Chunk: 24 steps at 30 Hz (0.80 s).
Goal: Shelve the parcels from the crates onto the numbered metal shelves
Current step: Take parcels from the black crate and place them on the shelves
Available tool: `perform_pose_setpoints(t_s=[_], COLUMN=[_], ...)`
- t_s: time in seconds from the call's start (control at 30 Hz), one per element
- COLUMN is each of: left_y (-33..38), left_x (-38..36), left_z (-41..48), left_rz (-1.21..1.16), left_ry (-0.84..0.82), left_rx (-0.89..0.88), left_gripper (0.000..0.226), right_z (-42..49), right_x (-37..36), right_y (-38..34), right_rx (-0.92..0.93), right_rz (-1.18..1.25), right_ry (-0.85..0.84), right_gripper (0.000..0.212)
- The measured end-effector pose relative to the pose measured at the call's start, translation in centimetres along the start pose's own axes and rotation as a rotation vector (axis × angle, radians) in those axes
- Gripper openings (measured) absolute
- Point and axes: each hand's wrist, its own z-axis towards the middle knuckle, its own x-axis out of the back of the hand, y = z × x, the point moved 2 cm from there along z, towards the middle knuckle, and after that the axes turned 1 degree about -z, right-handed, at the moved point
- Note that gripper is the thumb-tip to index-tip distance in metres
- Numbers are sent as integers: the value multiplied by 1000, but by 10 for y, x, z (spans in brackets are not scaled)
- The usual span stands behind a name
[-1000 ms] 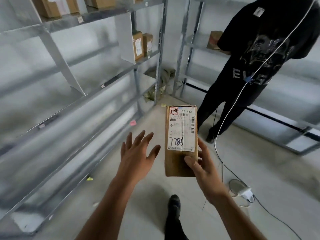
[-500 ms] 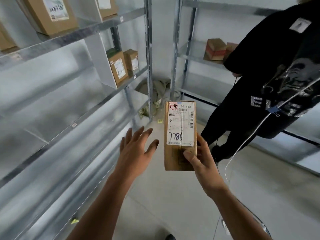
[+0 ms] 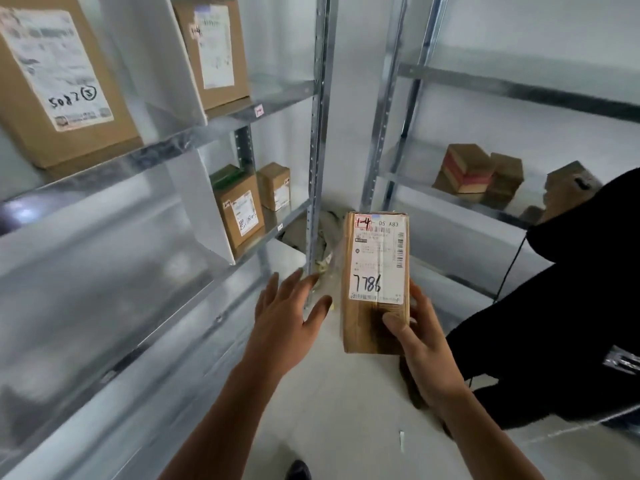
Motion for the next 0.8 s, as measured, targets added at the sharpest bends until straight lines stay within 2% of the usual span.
perform_pose_setpoints(t_s=[0.07,0.13,0.33,0.47,0.63,0.7,0.8], left_y=[-2,-3,13,24,48,59,75], left_x=[5,10,28,39,58,71,91], left_z=[42,84,182,239,301,323,353], left_rz=[-28,-17,-39,-134,-250,-261,-420], left_ry=[-9,-12,67,164,307,364,416], left_rx=[-35,-52,-97,-85,31,22,-35], left_gripper=[74,66,63,73,70,69,57], right_z=[41,80,191,271,365,400,447], right_x=[-3,-3,-1,-1,-11,-19,-36], right_y=[-11,-20,-43,-53,-87,-105,-134], right_rx=[15,30,83,143,225,264,324], right_rz=[-12,-11,11,65,132,150,196], right_ry=[5,4,-9,-88,-225,-267,-382], right_gripper=[79,83,82,79,78,72,64])
